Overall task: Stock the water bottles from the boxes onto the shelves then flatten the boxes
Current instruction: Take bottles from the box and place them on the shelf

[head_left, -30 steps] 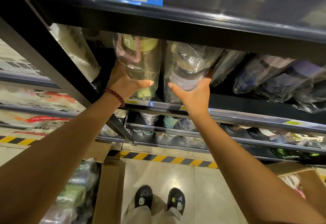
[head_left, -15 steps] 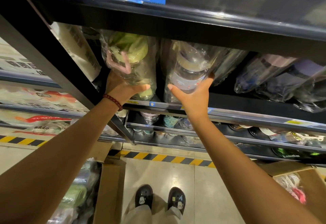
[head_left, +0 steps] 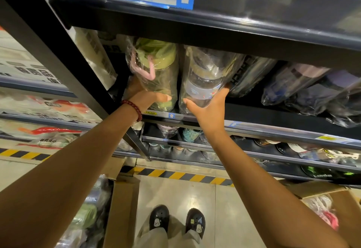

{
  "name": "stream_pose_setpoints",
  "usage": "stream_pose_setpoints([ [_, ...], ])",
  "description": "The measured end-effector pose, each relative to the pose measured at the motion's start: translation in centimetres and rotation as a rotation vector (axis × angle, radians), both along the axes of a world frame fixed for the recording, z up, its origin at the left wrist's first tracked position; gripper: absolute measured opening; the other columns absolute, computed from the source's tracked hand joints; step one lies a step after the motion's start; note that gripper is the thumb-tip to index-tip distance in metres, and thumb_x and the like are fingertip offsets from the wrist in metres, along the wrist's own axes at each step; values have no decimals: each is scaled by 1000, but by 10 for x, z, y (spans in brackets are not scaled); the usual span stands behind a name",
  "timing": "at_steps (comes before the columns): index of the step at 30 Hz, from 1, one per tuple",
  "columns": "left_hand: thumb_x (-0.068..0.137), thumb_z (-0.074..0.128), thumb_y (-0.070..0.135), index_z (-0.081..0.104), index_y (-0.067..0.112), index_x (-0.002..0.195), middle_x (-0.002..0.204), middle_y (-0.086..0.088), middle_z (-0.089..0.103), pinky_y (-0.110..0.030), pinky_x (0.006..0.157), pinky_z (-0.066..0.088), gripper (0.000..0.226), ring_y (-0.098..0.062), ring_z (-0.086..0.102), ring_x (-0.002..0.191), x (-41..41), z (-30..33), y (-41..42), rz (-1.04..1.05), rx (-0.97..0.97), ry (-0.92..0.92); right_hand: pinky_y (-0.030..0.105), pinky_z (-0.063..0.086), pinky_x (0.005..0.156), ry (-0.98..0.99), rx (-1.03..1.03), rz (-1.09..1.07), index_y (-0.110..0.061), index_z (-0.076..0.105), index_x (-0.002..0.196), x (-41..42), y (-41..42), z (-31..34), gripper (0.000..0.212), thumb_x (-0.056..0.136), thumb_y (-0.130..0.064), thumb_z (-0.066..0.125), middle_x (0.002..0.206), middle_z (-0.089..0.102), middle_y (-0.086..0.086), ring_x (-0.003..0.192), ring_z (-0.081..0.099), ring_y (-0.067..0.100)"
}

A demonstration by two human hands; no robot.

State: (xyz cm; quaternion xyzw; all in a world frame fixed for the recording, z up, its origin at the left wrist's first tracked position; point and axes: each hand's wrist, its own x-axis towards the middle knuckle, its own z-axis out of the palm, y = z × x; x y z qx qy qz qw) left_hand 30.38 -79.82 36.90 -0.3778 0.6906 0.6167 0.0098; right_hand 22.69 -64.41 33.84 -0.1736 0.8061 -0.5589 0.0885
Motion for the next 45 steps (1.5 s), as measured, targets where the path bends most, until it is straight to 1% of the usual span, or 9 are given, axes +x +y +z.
stream_pose_setpoints([
  [3,74,78,17,55,12,103,115,2,56,-28,99,38,37,-16,52,108,3,-5,-2,56,-60,15,24,44,94,-31,3,14,-16,29,107,1,2,2,62,73,-22,81,114,45,3,105,48,14],
  [6,35,90,56,44,17,132,133,-1,53,-39,105,41,114,-20,52,120,1,-15,-9,111,-184,12,26,43,93,-68,38,42,-16,31,105,-1,2,4,61,73,-26,81,117,48,5,107,50,18],
  [9,6,79,73,46,17,131,132,-4,54,-40,104,42,142,-23,52,122,0,-29,-18,83,-188,-7,26,44,93,-84,75,70,-15,33,105,-3,5,8,63,69,-28,84,118,50,7,108,52,19],
  [17,61,87,16,29,7,138,141,-10,41,-41,109,36,97,-25,41,131,30,15,16,164,-134,13,28,40,81,-64,248,128,-10,40,101,2,38,51,50,75,-24,80,113,49,8,107,49,24],
  [22,70,81,13,18,6,147,151,-14,28,-42,113,29,100,-28,32,137,44,27,61,202,-54,-31,40,36,109,-116,273,77,-9,33,142,8,85,77,75,82,-29,73,148,36,6,135,36,24],
  [31,71,79,3,41,-2,133,133,-22,49,-32,98,41,72,-24,52,111,-36,76,231,-431,-84,74,36,45,95,-308,248,-332,-7,47,129,24,286,100,56,83,-28,72,121,54,4,110,53,21],
  [34,61,86,22,44,1,130,131,-18,52,-39,102,42,84,-30,53,118,-65,84,307,-663,-114,99,39,46,95,-338,238,-504,-7,49,125,41,372,100,54,82,-26,73,124,55,7,113,54,24],
  [40,75,78,15,42,4,134,119,-21,56,-29,85,47,69,-28,56,111,-83,73,467,-997,-107,80,41,44,98,-373,266,-787,-1,51,123,84,524,100,52,81,-23,73,126,57,15,116,54,30],
  [45,79,74,13,44,8,131,123,-6,50,-29,90,43,61,-23,50,116,-81,55,578,-1202,-95,26,40,44,96,-424,256,-952,-2,52,122,120,613,85,50,81,-21,73,122,59,15,113,55,30],
])
